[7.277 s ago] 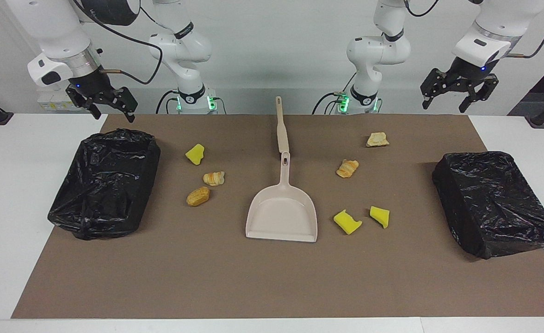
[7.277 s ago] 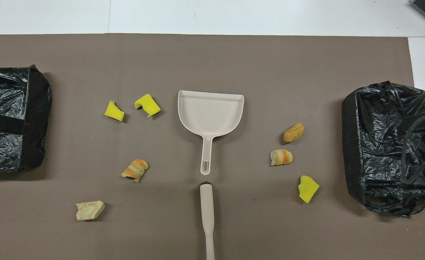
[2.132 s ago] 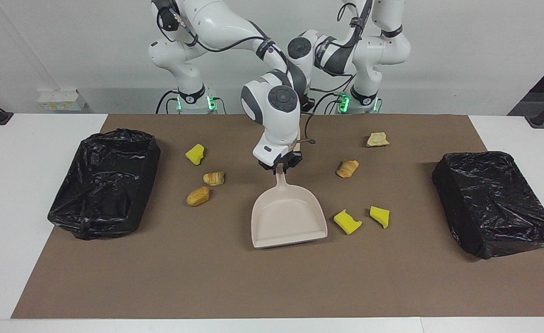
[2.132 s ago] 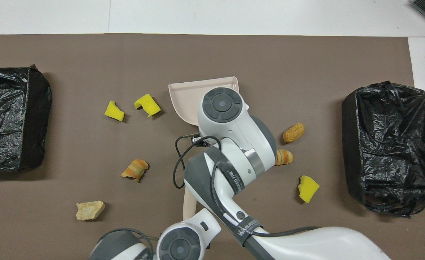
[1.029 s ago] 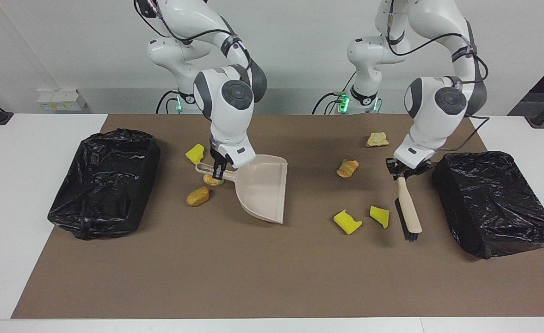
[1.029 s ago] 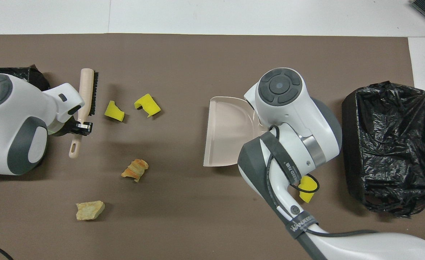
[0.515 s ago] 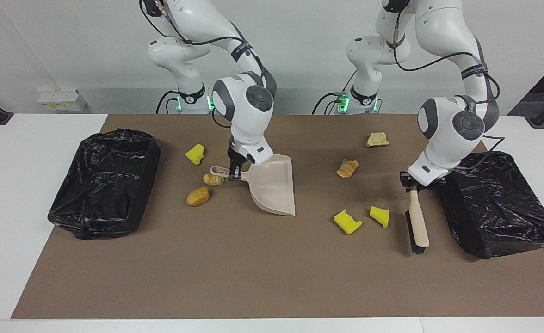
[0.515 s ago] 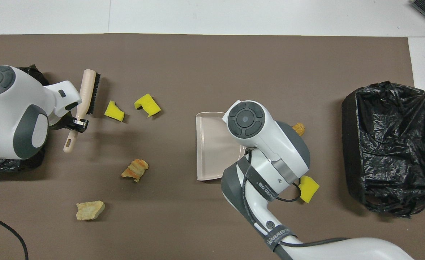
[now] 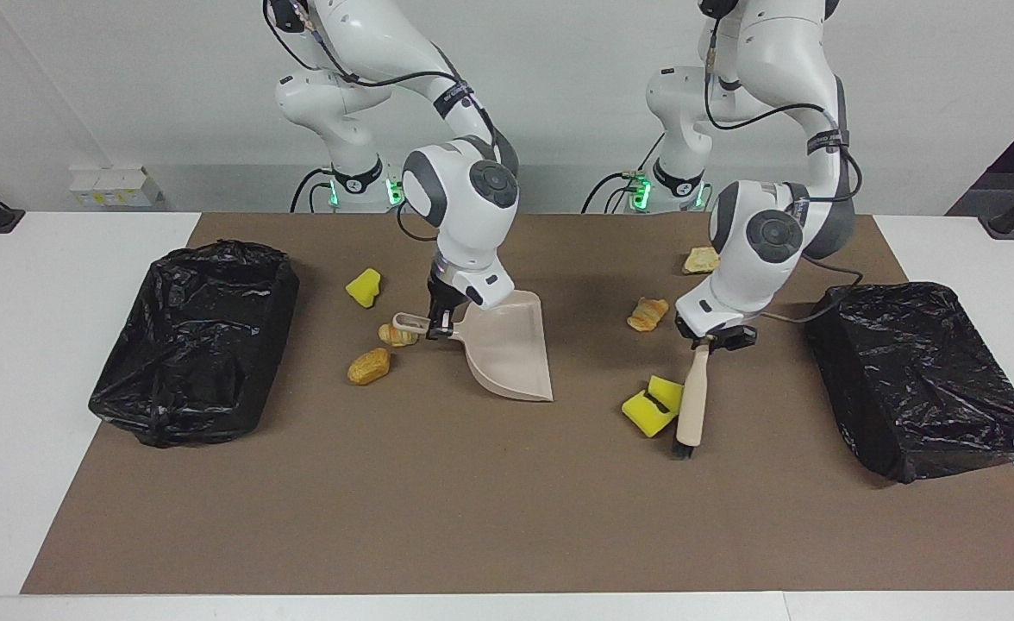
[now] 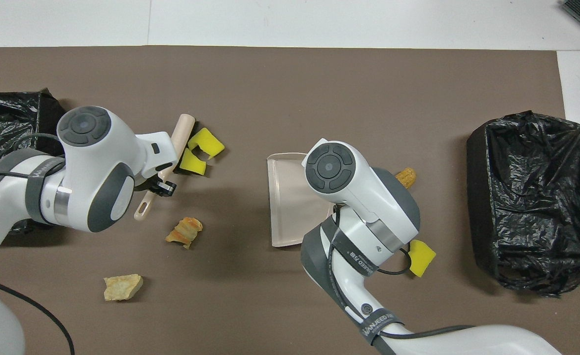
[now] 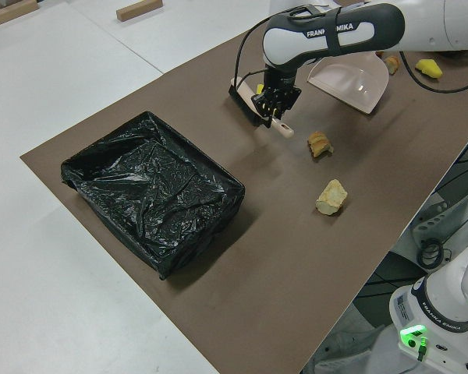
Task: Sweep and dump trash in bin
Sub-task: 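Sweep the sponge and bread pieces into the dustpan with the left gripper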
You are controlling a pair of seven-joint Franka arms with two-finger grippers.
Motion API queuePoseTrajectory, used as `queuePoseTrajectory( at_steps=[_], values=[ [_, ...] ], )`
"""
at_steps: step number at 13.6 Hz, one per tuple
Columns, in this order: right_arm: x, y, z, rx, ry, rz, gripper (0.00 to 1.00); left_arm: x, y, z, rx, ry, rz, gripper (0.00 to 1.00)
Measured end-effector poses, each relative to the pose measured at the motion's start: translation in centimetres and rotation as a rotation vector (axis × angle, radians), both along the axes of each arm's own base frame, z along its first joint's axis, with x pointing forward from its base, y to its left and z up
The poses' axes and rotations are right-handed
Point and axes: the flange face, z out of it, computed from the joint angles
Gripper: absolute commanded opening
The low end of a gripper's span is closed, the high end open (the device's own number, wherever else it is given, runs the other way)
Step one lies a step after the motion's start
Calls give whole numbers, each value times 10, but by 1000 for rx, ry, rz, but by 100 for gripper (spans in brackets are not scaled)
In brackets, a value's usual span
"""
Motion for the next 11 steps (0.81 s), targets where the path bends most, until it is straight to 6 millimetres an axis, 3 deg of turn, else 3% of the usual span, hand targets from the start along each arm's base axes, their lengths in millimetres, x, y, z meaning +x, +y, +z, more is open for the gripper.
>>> queuePoseTrajectory(
  at_steps=[3, 8, 10, 11],
  values=[
    [-1, 2, 0, -2, 0, 4, 0, -46, -58, -6, 14, 26, -15, 0],
    [-2, 3, 0, -4, 0, 8, 0, -132, -162, 6, 33, 51, 36, 0],
    [-2, 3, 0, -4, 0, 7, 0, -151, -188, 15, 14, 51, 115, 0],
    [-2, 3, -1, -4, 0, 6, 0, -150, -194, 23, 2, 39, 146, 0]
  ],
)
